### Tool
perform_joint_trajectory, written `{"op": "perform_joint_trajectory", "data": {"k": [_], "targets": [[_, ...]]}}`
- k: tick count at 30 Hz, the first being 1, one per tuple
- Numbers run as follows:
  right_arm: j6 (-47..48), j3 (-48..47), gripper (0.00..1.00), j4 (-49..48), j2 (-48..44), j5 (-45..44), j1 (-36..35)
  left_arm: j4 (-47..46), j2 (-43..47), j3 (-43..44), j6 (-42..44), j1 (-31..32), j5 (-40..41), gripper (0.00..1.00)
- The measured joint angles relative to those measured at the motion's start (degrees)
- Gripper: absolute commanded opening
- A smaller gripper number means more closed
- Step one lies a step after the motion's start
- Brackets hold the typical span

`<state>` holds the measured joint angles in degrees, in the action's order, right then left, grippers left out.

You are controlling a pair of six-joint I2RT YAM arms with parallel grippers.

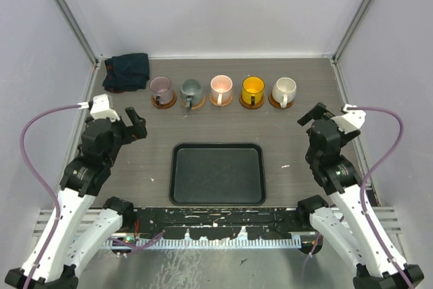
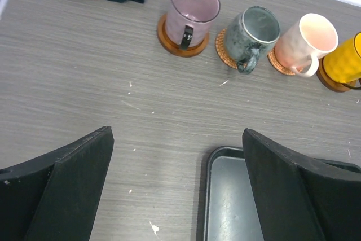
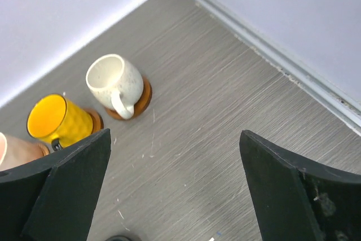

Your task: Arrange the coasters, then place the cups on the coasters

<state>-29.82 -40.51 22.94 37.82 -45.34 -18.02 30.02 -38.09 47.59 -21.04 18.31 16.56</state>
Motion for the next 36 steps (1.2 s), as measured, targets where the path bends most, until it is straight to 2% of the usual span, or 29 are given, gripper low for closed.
{"op": "perform_joint_trajectory", "data": {"k": [3, 14, 21, 36], "targets": [[-0.59, -0.68, 1.0, 1.7, -2.71, -2.03, 0.15, 3.76, 2.73, 0.48, -0.87, 0.0, 1.57, 0.98], [-0.68, -5.18, 1.0, 8.59, -3.93, -3.45, 0.2, 20.31, 5.97, 6.99, -2.36, 0.0, 7.32, 0.98], [-0.61, -6.32, 1.0, 9.51, -7.56, -5.11, 0.2, 23.3, 10.43, 7.28, -2.8, 0.0, 11.54, 0.98], [-0.59, -6.32, 1.0, 11.13, -9.18, -5.86, 0.2, 24.57, 10.62, 7.43, -4.22, 0.0, 16.09, 0.98]]}}
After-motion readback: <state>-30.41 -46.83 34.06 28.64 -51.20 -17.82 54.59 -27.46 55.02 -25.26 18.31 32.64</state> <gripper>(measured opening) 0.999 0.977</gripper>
